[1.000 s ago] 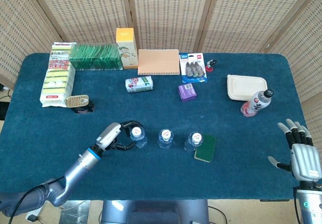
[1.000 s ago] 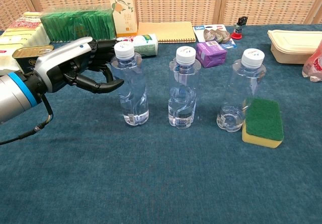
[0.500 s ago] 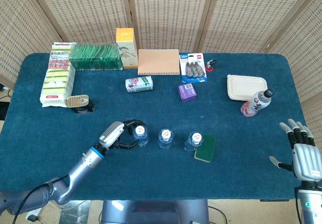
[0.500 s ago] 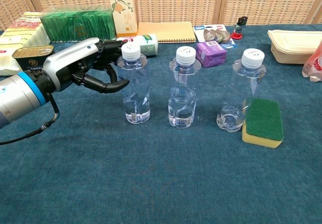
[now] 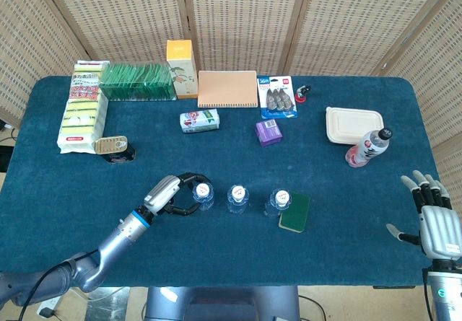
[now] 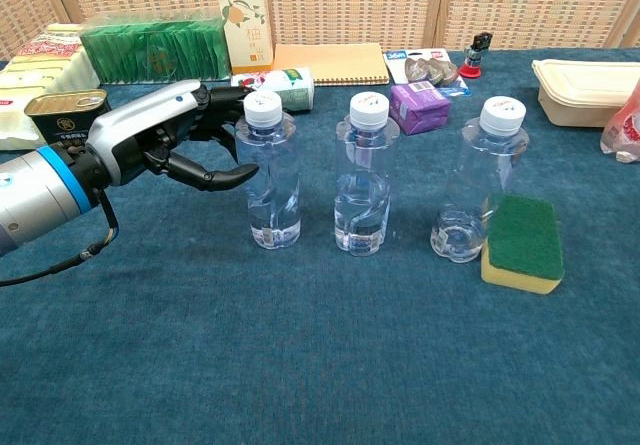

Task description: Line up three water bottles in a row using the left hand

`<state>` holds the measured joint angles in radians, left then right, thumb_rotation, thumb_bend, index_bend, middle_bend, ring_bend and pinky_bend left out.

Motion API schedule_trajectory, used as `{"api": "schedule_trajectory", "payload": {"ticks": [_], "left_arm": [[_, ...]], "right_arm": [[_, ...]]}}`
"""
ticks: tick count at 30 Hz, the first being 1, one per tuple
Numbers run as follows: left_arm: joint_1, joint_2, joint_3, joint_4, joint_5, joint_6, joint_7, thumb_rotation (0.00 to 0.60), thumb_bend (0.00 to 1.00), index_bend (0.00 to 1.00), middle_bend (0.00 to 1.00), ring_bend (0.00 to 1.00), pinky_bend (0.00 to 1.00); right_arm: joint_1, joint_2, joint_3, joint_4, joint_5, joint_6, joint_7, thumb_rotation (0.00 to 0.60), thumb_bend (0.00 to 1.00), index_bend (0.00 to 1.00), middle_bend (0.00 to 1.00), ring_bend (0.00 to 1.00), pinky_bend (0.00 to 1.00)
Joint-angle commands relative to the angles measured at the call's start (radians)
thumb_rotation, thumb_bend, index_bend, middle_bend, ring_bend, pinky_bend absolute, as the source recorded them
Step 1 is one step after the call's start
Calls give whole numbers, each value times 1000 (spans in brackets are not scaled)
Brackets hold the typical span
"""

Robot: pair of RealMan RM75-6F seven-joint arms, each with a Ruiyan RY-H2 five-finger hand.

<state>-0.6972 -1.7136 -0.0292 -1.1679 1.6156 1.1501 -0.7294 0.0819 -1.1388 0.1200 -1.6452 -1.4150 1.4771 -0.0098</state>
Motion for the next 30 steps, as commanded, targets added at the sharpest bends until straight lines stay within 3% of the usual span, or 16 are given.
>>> {"api": "schedule_trajectory", "payload": {"ticks": [1,5,12,23,30], "left_arm": [[1,-3,1,11,-4,1,6,600,399,287,212,87,219],[1,-10,-1,26,-9,3,20,600,395,241,140,40,189],[0,-8,2,31,-10,0,20,600,307,5,17,0,163],[11,11,13,29,-7,14,15,600,250,0,0,0,156],[33,54,27,9,4,48,-2,600,142,0,0,0,125]], "right_arm": [[0,1,-1,0,-1,-1,0,600,0,145,69,3,0],[1,3,-2,-2,-1,-4,-1,600,0,145,69,2,0],[1,4,-4,-3,1,-8,-3,598,0,145,69,2,0],[3,5,-7,-10,0,-14,-11,600,0,145,69,2,0],[5,2,-11,-16,-1,-18,-21,600,0,145,69,2,0]]}}
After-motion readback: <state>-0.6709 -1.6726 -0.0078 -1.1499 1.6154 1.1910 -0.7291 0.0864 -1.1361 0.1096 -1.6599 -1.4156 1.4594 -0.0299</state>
